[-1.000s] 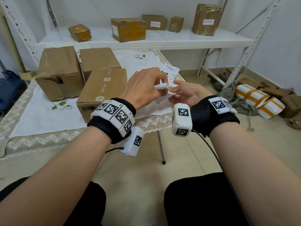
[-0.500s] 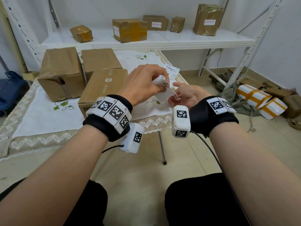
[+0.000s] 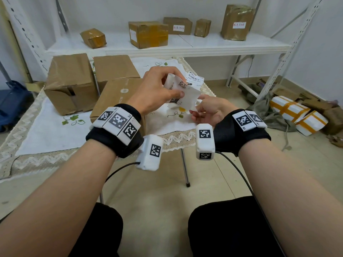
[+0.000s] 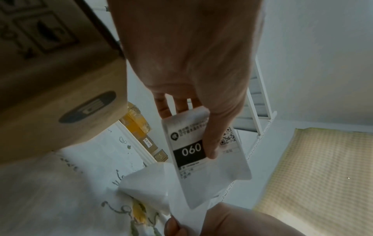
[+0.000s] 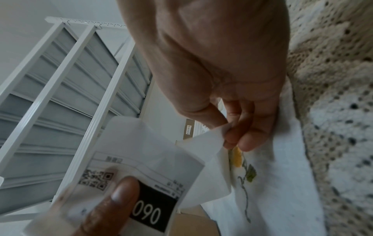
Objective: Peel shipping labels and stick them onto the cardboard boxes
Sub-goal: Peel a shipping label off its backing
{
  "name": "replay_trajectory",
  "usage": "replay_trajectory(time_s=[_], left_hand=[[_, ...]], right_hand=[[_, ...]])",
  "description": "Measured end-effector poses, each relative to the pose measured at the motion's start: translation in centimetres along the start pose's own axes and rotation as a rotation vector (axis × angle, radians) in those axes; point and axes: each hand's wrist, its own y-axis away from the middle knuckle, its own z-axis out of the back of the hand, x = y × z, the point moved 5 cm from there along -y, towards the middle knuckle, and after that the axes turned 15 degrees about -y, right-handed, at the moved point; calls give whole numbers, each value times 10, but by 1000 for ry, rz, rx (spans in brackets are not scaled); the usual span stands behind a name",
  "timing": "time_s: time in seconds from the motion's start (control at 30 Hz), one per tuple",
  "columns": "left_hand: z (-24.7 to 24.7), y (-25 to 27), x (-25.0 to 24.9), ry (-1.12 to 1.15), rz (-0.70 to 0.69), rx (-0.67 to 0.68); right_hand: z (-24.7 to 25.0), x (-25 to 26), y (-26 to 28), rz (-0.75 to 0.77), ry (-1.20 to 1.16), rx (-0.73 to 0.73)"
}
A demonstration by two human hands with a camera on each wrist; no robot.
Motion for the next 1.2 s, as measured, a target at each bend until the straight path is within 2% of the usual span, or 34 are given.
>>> replay_trajectory(time_s=[0.37,0.47,0.57,0.67,1.2], left_hand=[[0,1,7,8,7,65],[-4,0,6,-52,-25,103],[-10,0,5,-98,-31,146],[-13,1,5,-163,-39,176],[-12,1,4,-218,-63,196]], right_hand=[[-1,1,4,-28,6,46],[-8,-2,6,-60,50,137],[-17,-2,12,-16,97,263],[-20,0,12,11,86,315],[-15,-3,6,-3,-23,223]])
